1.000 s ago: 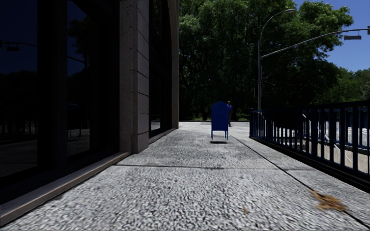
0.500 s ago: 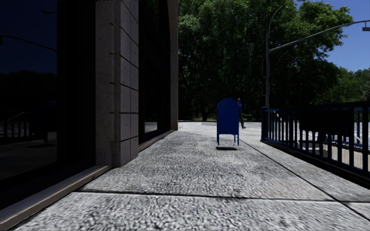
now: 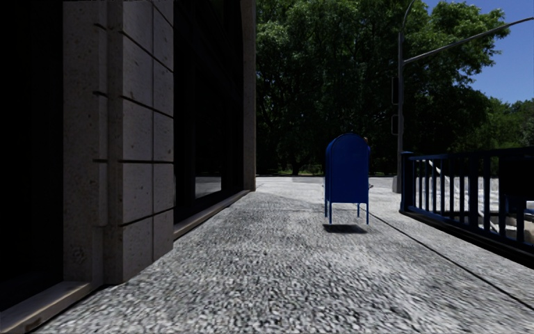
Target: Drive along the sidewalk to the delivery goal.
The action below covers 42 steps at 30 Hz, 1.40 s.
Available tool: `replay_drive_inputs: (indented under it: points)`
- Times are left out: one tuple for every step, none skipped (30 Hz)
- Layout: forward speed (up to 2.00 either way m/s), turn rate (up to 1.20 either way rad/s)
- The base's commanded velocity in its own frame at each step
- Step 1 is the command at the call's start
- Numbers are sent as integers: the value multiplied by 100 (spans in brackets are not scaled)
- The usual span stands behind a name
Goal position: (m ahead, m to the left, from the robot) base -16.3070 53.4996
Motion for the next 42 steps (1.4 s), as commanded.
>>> replay_drive_inputs:
  points:
    - [200, 0]
    - [200, 0]
    - [200, 0]
    - [200, 0]
    - [200, 0]
    - [200, 0]
    - [200, 0]
    - [200, 0]
    - [200, 0]
    - [200, 0]
    - [200, 0]
    - [200, 0]
    - [200, 0]
    - [200, 0]
    - [200, 0]
    - [200, 0]
    - [200, 0]
    - [200, 0]
    - [200, 0]
    - [200, 0]
    - [200, 0]
    - [200, 0]
    - [200, 0]
    - [200, 0]
    - [200, 0]
    - [200, 0]
    - [200, 0]
    - [200, 0]
    - [200, 0]
    - [200, 0]
    - [200, 0]
    - [200, 0]
    - [200, 0]
    - [200, 0]
    - [200, 0]
    - [200, 0]
    - [200, 0]
    - [200, 0]
    - [200, 0]
    - [200, 0]
    - [200, 0]
    - [200, 0]
